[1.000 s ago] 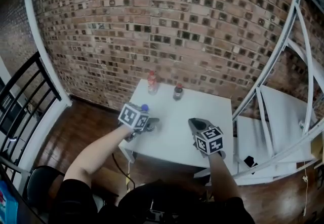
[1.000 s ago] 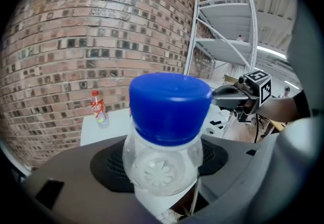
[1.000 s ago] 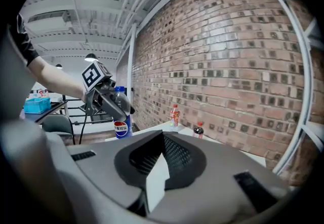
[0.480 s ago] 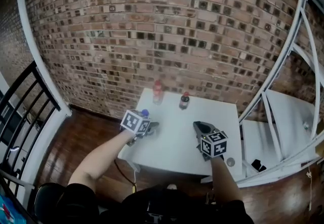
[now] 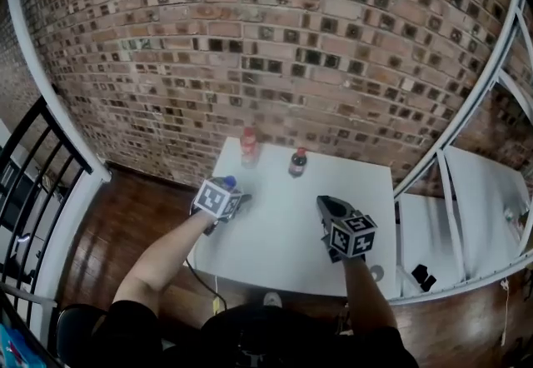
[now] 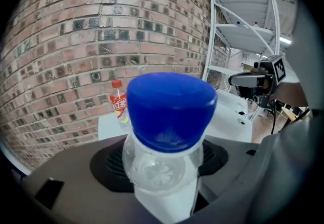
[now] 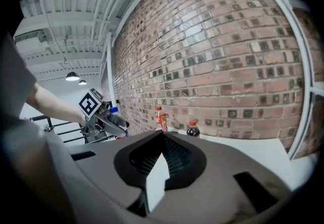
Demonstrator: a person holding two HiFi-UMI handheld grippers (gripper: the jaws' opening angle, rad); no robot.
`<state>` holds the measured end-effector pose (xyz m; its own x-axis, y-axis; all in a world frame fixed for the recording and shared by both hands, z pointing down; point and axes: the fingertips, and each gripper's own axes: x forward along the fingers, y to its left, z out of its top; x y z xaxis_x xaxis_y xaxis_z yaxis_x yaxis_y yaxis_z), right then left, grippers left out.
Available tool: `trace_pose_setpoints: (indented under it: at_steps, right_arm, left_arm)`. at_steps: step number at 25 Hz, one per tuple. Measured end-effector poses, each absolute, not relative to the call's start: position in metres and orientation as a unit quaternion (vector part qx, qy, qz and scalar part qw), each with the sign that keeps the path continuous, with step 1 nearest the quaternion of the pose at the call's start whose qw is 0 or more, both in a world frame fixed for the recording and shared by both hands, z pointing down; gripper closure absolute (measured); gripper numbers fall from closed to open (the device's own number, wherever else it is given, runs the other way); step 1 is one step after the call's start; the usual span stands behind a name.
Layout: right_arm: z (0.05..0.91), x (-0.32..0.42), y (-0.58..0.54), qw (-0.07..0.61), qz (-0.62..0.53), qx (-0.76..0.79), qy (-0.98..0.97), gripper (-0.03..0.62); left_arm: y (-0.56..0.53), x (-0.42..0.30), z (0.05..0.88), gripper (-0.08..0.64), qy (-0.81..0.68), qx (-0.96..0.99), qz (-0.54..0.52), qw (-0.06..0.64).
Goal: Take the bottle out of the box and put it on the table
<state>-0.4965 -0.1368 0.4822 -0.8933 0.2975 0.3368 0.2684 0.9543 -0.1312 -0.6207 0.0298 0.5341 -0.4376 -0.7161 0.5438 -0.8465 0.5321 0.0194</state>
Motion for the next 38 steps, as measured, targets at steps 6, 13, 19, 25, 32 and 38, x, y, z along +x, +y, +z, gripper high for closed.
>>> trace_pose_setpoints:
  at_steps: [6, 13, 19, 25, 32, 38]
  right_arm:
    - [0.501, -0.513, -0.141, 0.201, 0.062, -0.164, -0.964, 0.588]
    - [0.517, -0.517, -0.147, 0.215, 0.067, -0.166, -0.96, 0.588]
    - [0.527, -0.518, -0.14, 0.221, 0.071, -0.17, -0.958, 0.589]
    - [0.526, -0.515, -0.126, 0.227, 0.056, -0.179, -0.956, 0.588]
    - [0.517, -0.507, -0.128, 0.228, 0.039, -0.162, -0.959, 0.588]
    - [0.509, -0.497, -0.124, 0.217, 0.038, -0.158, -0.963, 0.588]
  left_arm:
    - [0.017, -0.633, 0.565, 0.242, -0.835, 0.462, 0.116, 0.277]
    - [0.015, -0.635, 0.584, 0.241, -0.829, 0.464, 0.142, 0.279]
    - [0.01, -0.625, 0.582, 0.239, -0.828, 0.474, 0.14, 0.264]
    - [0.018, -0.626, 0.583, 0.237, -0.84, 0.462, 0.128, 0.255]
    - [0.017, -0.623, 0.584, 0.226, -0.835, 0.466, 0.146, 0.252]
    - [0.013, -0.62, 0.558, 0.15, -0.842, 0.473, 0.141, 0.219]
